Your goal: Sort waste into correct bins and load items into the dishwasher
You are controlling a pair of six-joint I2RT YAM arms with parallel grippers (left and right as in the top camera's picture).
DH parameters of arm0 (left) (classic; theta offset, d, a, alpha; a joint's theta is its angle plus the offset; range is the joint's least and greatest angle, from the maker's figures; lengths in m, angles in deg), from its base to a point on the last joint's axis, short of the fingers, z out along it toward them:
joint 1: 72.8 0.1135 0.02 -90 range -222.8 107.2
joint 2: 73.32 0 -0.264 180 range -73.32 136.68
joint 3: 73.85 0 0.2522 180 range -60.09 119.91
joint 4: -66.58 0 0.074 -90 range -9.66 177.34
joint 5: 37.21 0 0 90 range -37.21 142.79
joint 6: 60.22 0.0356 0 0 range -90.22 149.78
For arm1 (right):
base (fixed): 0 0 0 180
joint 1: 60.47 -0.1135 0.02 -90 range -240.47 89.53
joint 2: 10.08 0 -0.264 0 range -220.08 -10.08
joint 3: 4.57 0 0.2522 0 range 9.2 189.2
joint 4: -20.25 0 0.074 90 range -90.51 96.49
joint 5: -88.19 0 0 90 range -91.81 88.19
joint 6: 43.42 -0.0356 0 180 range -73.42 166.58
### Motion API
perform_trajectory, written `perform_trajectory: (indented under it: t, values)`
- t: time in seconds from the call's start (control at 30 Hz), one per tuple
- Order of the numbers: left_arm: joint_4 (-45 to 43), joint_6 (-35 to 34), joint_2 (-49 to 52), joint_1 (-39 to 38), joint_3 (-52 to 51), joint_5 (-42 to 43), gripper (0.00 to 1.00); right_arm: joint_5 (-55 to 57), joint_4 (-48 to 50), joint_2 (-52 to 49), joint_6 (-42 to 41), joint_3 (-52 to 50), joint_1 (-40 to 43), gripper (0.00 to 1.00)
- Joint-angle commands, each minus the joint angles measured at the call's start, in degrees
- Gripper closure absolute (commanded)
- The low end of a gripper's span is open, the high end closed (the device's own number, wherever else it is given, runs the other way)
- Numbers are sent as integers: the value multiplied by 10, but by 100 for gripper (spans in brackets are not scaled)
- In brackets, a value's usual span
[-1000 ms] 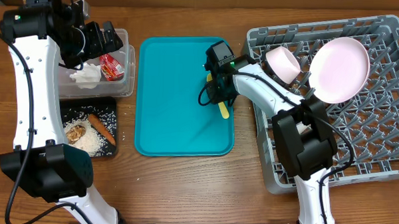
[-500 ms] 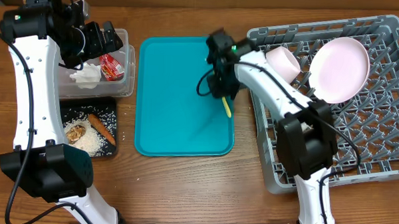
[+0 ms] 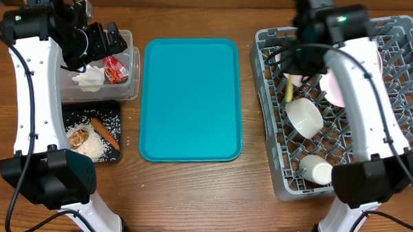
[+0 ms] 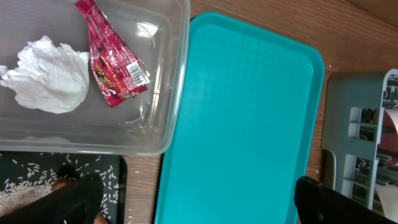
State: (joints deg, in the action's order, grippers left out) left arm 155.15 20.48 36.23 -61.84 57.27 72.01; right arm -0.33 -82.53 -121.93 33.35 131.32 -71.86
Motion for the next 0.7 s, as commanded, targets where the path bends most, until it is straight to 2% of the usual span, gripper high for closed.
perform_trajectory:
  t: [0.0, 0.23, 0.33, 0.37, 0.4, 0.43, 0.67]
  values:
    - [0, 1, -5, -3, 10, -4, 0, 4, 14, -7, 35, -33, 4, 96]
    - [0, 1, -5, -3, 10, -4, 0, 29, 85, -7, 52, -126, 9, 95]
    - [0, 1, -5, -3, 10, -4, 0, 23, 98, -7, 55, -135, 10, 84]
    - [0, 1, -5, -3, 10, -4, 0, 15, 99, -6, 61, -134, 10, 75]
    - [0, 1, -5, -3, 10, -4, 0, 10, 96, -5, 62, -130, 10, 61]
    - [0, 1, -5, -3, 10, -4, 0, 7, 92, -4, 59, -125, 10, 55]
    - [0, 1, -5, -3, 10, -4, 0, -7, 44, 35, 56, -69, 10, 50]
